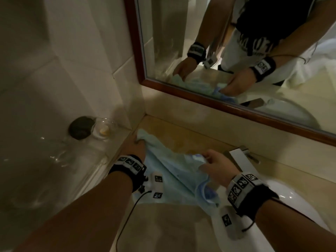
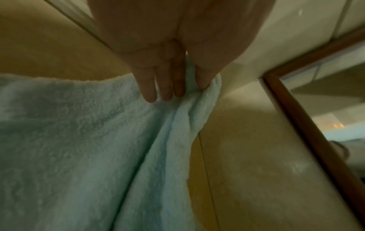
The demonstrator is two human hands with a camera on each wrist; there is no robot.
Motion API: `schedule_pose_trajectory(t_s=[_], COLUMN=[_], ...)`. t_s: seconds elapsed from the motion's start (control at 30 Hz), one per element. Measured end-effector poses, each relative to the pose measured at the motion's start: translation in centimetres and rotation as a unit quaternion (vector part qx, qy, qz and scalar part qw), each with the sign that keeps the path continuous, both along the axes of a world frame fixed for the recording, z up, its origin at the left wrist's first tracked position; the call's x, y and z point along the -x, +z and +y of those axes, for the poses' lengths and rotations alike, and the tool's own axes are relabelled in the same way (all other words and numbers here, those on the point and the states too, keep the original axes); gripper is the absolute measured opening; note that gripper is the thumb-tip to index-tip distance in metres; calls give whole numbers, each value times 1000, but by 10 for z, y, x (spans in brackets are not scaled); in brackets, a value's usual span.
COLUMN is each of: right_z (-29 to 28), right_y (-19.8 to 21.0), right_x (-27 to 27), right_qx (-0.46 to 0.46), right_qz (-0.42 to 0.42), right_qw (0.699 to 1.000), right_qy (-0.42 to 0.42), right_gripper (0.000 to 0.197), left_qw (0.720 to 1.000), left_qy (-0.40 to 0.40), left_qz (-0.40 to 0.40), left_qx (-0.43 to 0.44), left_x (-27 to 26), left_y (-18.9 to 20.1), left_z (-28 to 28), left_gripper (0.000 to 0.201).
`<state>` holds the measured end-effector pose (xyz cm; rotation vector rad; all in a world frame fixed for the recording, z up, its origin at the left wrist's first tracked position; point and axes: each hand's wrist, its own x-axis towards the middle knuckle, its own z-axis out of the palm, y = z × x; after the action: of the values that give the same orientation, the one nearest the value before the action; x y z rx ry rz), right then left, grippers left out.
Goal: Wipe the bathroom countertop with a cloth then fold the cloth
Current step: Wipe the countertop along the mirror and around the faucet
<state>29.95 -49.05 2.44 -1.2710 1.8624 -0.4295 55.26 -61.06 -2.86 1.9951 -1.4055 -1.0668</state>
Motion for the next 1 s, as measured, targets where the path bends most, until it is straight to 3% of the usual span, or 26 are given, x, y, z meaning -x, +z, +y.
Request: schedule_pose_trajectory(t_s=[0.1, 0.2, 0.3, 0.37, 0.43, 0.5, 0.6, 0.7, 0.77, 0.8, 0.87, 0.9, 1.0], right_z=[-11, -25, -45, -54, -57, -53, -51, -58, -60, -61, -62, -64, -77], right_y=[-13, -12, -3, -5, -14, -28, -42, -44, -44, -46, -52, -54, -49], right_x=[-3, -2, 0, -1, -7, -15, -22, -26, -29, -29, -28, -27, -26], right_qx=[-19, 20, 76, 102, 62, -26, -86, -87, -98, -113, -153, -159, -97], right_qz=[41, 34, -7, -12, 38, 97, 110, 149, 210, 231, 236, 227, 201], right_qw=[999, 999, 997, 994, 997, 987, 976, 969, 950, 939, 931, 935, 964], right_qy=[25, 22, -10, -32, 20, 122, 164, 175, 211, 227, 231, 222, 145], right_gripper=[8, 3, 22, 26, 20, 16, 7, 6, 20, 28, 38, 36, 13], left_qw=[999, 997, 994, 995, 998, 999, 995, 991, 981, 969, 931, 914, 908], left_qy=[-22, -8, -37, -73, -64, -42, -10, 69, 94, 85, 121, 135, 114], left_qz=[24, 69, 98, 68, 29, 20, 99, 117, 121, 140, 250, 292, 305], left_qx=[15, 20, 39, 28, 0, -6, -20, -15, -120, -183, -238, -249, -263], left_x=[11, 12, 13, 15, 16, 16, 16, 16, 16, 16, 18, 19, 26], left_y=[4, -3, 1, -7, -14, -27, -45, -49, -46, -52, -49, -48, -39], left_z=[-8, -26, -35, -37, -35, -33, -30, -37, -40, -45, -50, -53, -67], left_gripper=[35, 48, 54, 73, 90, 93, 88, 63, 52, 60, 66, 60, 35])
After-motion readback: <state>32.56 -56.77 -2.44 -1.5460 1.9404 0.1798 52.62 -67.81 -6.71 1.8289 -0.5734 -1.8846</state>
